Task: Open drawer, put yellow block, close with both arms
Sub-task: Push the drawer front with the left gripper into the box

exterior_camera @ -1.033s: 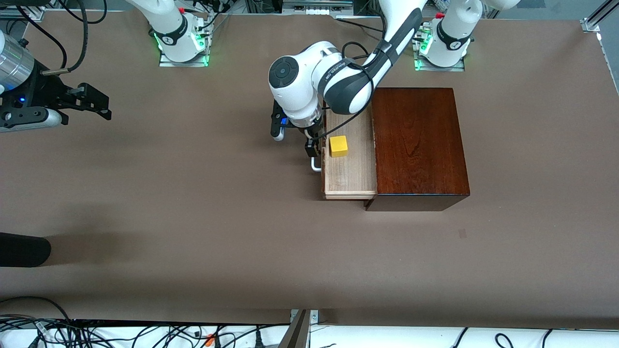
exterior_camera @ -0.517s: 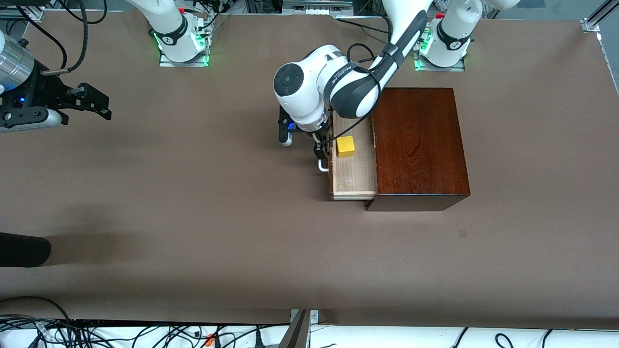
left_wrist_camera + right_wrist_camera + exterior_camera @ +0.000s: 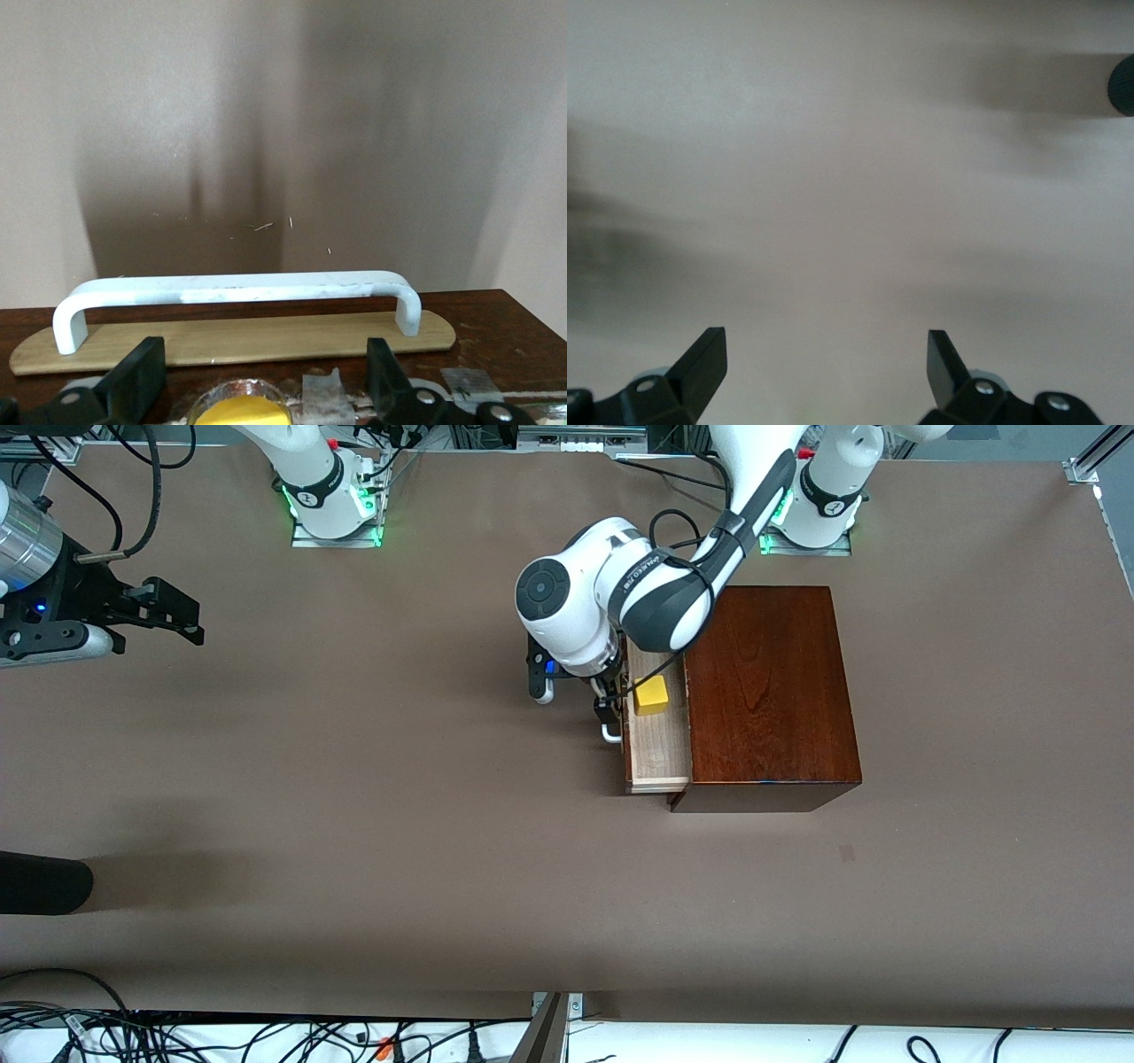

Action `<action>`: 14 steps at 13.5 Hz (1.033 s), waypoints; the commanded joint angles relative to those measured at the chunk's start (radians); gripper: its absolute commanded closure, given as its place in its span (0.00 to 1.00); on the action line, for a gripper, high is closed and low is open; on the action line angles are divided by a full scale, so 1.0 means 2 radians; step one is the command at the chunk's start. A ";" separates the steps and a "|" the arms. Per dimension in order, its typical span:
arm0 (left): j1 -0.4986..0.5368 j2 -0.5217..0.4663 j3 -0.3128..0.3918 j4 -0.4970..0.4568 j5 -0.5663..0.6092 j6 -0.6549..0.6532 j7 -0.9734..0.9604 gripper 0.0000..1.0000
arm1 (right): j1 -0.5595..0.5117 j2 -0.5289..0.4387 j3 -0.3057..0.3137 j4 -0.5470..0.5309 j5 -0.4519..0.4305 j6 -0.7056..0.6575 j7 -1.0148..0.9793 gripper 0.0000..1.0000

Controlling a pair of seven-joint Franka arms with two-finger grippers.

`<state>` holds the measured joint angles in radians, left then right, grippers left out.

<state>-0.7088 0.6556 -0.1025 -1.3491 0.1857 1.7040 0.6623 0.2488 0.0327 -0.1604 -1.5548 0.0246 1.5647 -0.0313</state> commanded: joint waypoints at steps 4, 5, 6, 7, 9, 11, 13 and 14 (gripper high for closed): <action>0.040 -0.032 0.009 -0.056 0.041 -0.014 0.012 0.00 | -0.005 0.004 0.003 0.011 0.001 -0.005 0.007 0.00; 0.043 -0.039 0.009 -0.065 0.041 -0.014 0.014 0.00 | -0.005 0.004 0.003 0.010 0.001 -0.005 0.007 0.00; 0.048 -0.045 0.009 -0.068 0.041 -0.014 0.016 0.00 | -0.005 0.004 0.003 0.011 0.001 -0.005 0.007 0.00; 0.051 -0.048 0.009 -0.074 0.041 -0.014 0.018 0.00 | -0.004 0.004 0.003 0.010 0.001 -0.005 0.007 0.00; 0.059 -0.053 0.009 -0.077 0.042 -0.015 0.019 0.00 | -0.005 0.004 0.003 0.011 0.001 -0.005 0.007 0.00; 0.068 -0.057 0.009 -0.087 0.042 -0.014 0.019 0.00 | -0.005 0.004 0.003 0.011 0.001 -0.005 0.007 0.00; 0.071 -0.062 0.009 -0.096 0.042 -0.014 0.019 0.00 | -0.005 0.004 0.003 0.011 0.001 -0.005 0.007 0.00; 0.071 -0.063 0.009 -0.098 0.042 -0.014 0.019 0.00 | -0.005 0.004 0.003 0.010 0.001 -0.005 0.007 0.00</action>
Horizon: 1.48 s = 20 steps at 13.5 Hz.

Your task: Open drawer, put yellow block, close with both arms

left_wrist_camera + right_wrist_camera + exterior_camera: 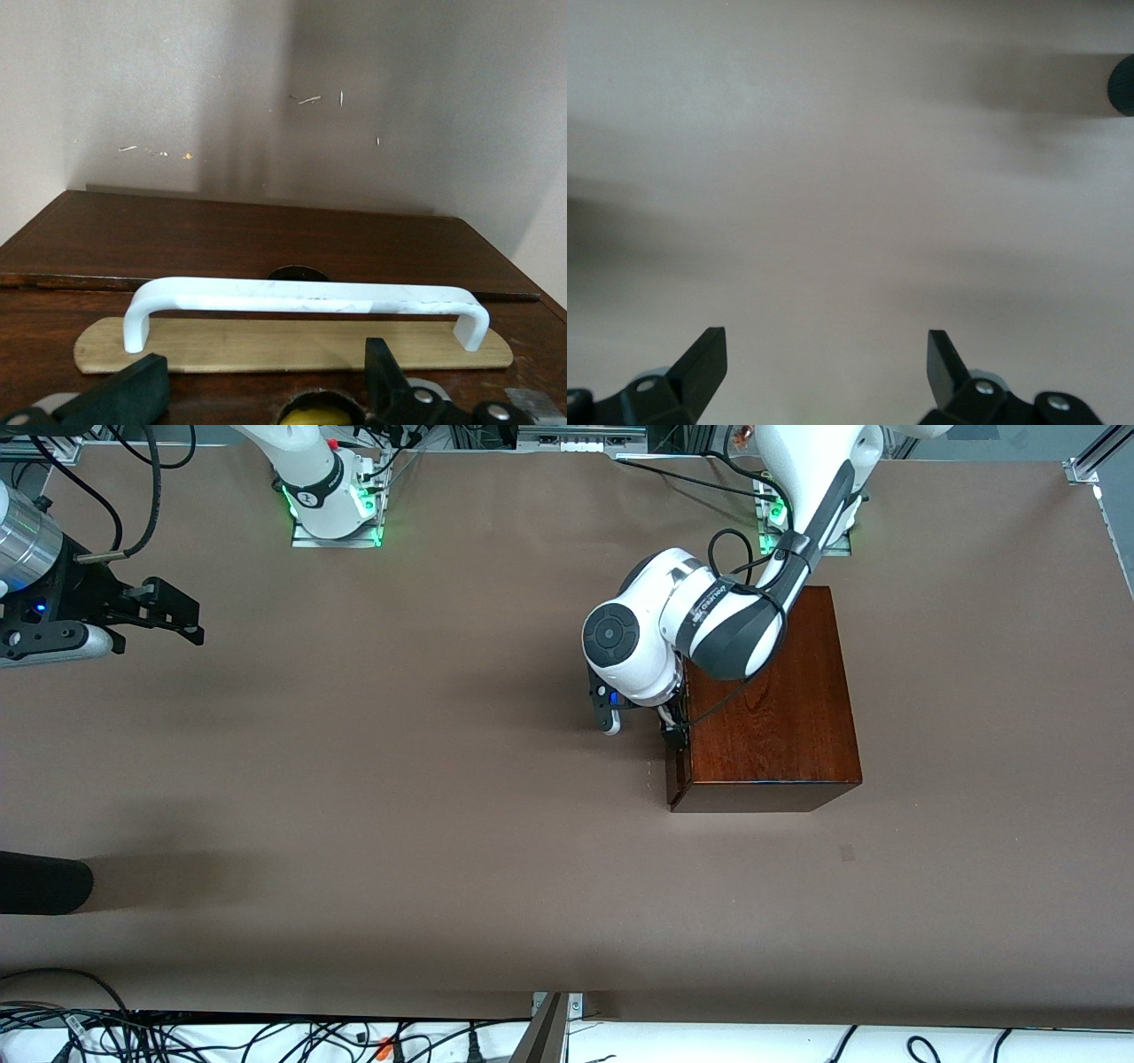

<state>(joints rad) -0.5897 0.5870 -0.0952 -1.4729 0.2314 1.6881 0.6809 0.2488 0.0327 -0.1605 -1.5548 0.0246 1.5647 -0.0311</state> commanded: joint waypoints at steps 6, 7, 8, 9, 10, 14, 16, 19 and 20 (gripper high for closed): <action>-0.003 -0.028 -0.008 0.004 0.003 0.026 -0.062 0.00 | -0.004 0.004 0.003 0.011 0.001 -0.004 0.007 0.00; -0.008 -0.027 -0.011 0.012 -0.002 0.026 -0.086 0.00 | -0.005 0.004 0.003 0.011 0.001 -0.004 0.007 0.00; -0.017 -0.028 -0.013 0.022 -0.002 0.026 -0.121 0.00 | -0.005 0.004 0.003 0.011 0.001 -0.004 0.007 0.00; -0.025 -0.030 -0.016 0.034 -0.002 0.026 -0.155 0.00 | -0.004 0.004 0.003 0.011 0.001 -0.004 0.007 0.00; -0.028 -0.034 -0.024 0.042 -0.002 0.025 -0.181 0.00 | -0.004 0.004 0.003 0.011 0.001 -0.004 0.007 0.00; -0.023 -0.095 -0.032 0.049 -0.002 0.010 -0.291 0.00 | -0.004 0.004 0.003 0.011 0.001 -0.004 0.007 0.00; -0.012 -0.123 -0.027 0.049 -0.003 -0.016 -0.305 0.00 | -0.004 0.004 0.003 0.010 0.001 -0.004 0.007 0.00; 0.061 -0.160 -0.028 0.051 -0.047 -0.046 -0.321 0.00 | -0.004 0.004 0.003 0.011 0.001 -0.004 0.007 0.00; 0.088 -0.171 -0.028 0.051 -0.057 -0.059 -0.318 0.00 | -0.004 0.004 0.003 0.010 0.001 -0.005 0.007 0.00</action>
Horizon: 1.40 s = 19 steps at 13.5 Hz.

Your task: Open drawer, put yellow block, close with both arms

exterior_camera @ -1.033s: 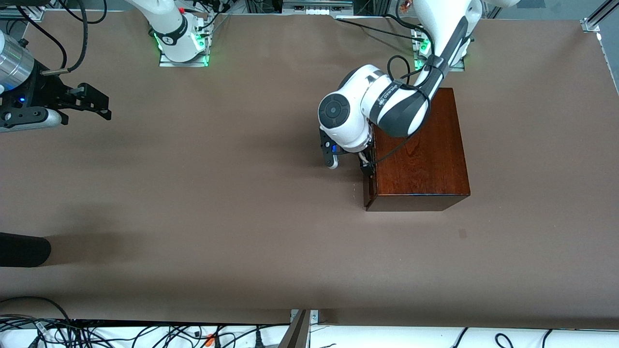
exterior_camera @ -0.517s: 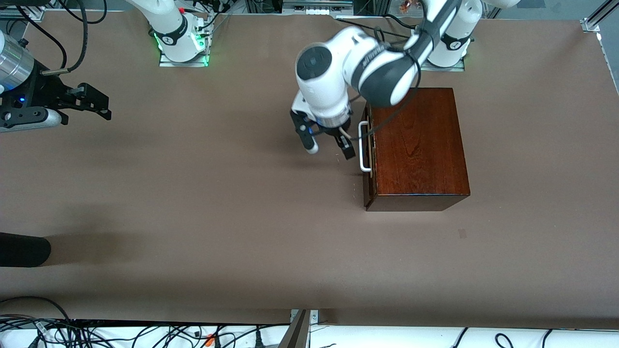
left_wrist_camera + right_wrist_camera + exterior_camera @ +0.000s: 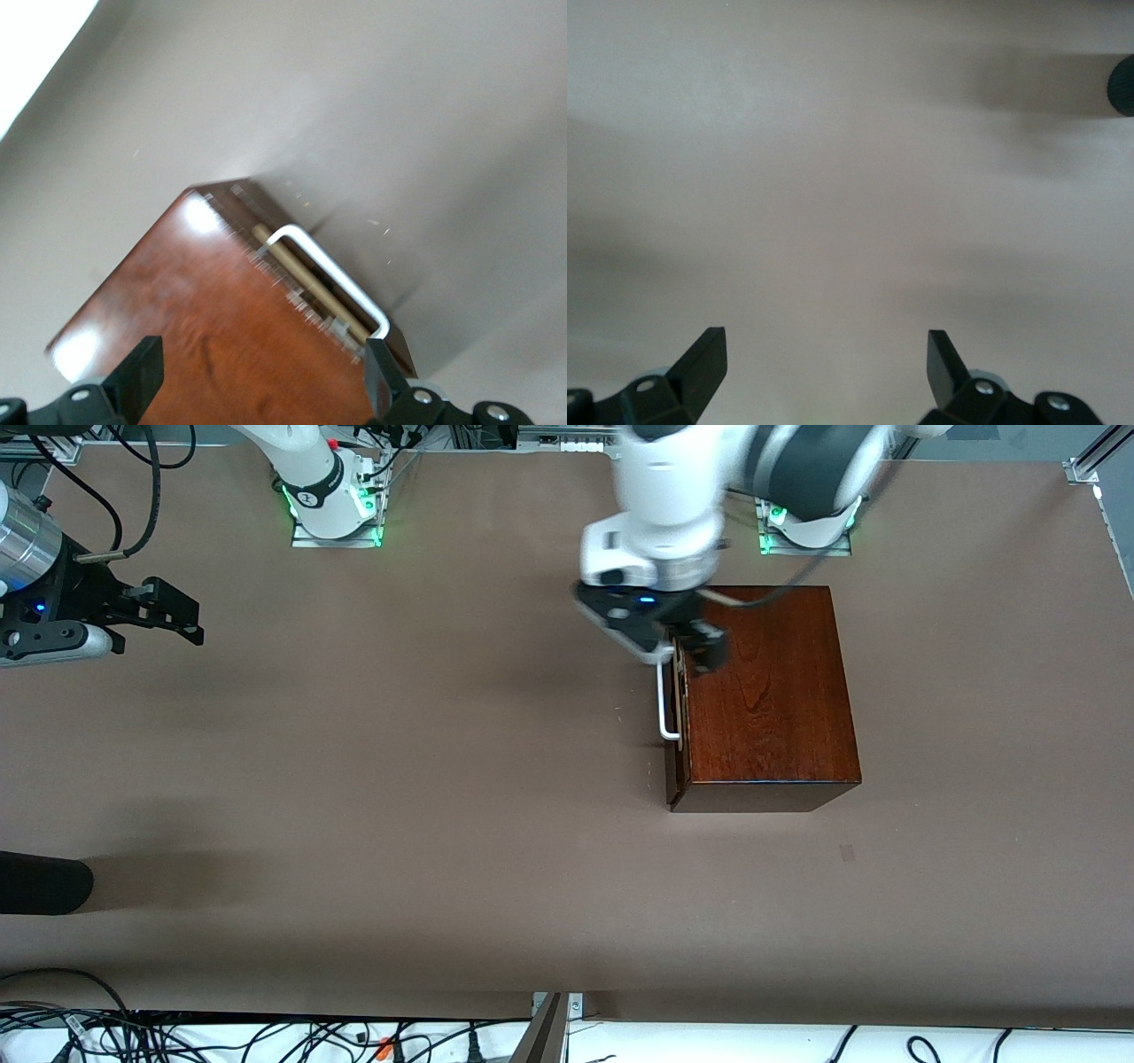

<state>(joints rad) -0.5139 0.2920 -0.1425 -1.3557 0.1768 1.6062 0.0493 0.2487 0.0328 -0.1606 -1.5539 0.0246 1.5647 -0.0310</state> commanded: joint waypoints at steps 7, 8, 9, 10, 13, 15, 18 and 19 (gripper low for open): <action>0.129 -0.076 0.056 -0.015 -0.082 -0.047 -0.016 0.00 | -0.005 0.004 0.003 0.010 0.001 -0.005 0.007 0.00; 0.129 -0.079 0.082 -0.020 -0.096 -0.057 -0.012 0.00 | -0.005 0.004 0.003 0.010 0.001 -0.005 0.007 0.00; 0.130 -0.081 0.097 -0.025 -0.098 -0.064 -0.011 0.00 | -0.004 0.004 0.003 0.011 0.001 -0.005 0.007 0.00; 0.130 -0.085 0.112 -0.026 -0.098 -0.068 -0.007 0.00 | -0.004 0.004 0.003 0.011 0.001 -0.005 0.007 0.00; 0.136 -0.099 0.133 -0.042 -0.098 -0.067 0.001 0.00 | -0.004 0.004 0.003 0.011 0.001 -0.004 0.007 0.00; 0.163 -0.101 0.130 -0.042 -0.098 -0.067 0.028 0.00 | -0.005 0.004 0.003 0.011 0.001 -0.004 0.007 0.00; 0.195 -0.101 0.104 -0.046 -0.098 -0.068 0.026 0.00 | -0.004 0.004 0.003 0.010 0.001 -0.004 0.007 0.00; 0.213 -0.102 0.083 -0.046 -0.098 -0.068 0.022 0.00 | -0.005 0.004 0.003 0.010 0.001 -0.003 0.007 0.00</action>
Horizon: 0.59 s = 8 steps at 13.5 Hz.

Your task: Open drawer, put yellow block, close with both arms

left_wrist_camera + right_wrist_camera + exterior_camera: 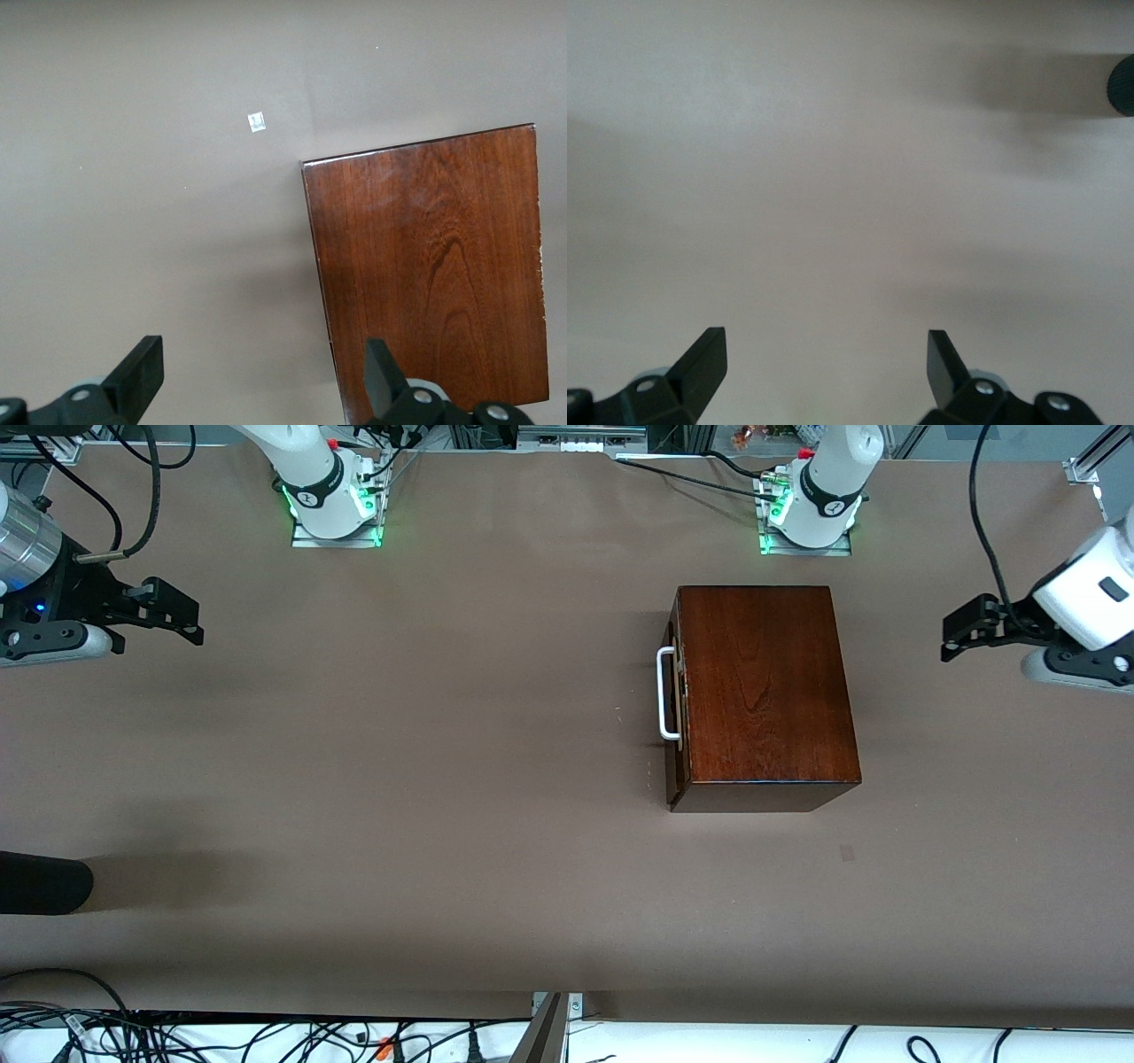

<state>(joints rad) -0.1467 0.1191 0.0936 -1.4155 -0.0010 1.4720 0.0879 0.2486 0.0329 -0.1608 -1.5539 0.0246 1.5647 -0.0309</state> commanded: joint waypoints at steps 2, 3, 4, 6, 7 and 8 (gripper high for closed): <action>0.045 -0.015 -0.054 -0.016 -0.009 -0.001 0.001 0.00 | -0.004 0.003 0.003 0.010 0.001 -0.003 0.007 0.00; 0.045 -0.015 -0.057 -0.016 -0.009 -0.002 -0.009 0.00 | -0.005 0.003 0.003 0.010 0.001 -0.002 0.007 0.00; 0.045 -0.017 -0.059 -0.016 -0.009 -0.004 -0.029 0.00 | -0.004 0.004 0.003 0.011 0.001 -0.003 0.007 0.00; 0.043 -0.019 -0.061 -0.017 -0.009 -0.005 -0.035 0.00 | -0.005 0.004 0.003 0.011 0.001 -0.003 0.007 0.00; 0.043 -0.019 -0.061 -0.017 -0.009 -0.005 -0.036 0.00 | -0.004 0.004 0.003 0.011 0.001 -0.002 0.007 0.00; 0.043 -0.018 -0.061 -0.017 -0.009 -0.005 -0.036 0.00 | -0.005 0.004 0.003 0.011 0.001 -0.002 0.007 0.00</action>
<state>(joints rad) -0.0771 0.1120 -0.0143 -1.4199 -0.0012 1.4665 0.0256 0.2486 0.0329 -0.1608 -1.5539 0.0246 1.5647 -0.0309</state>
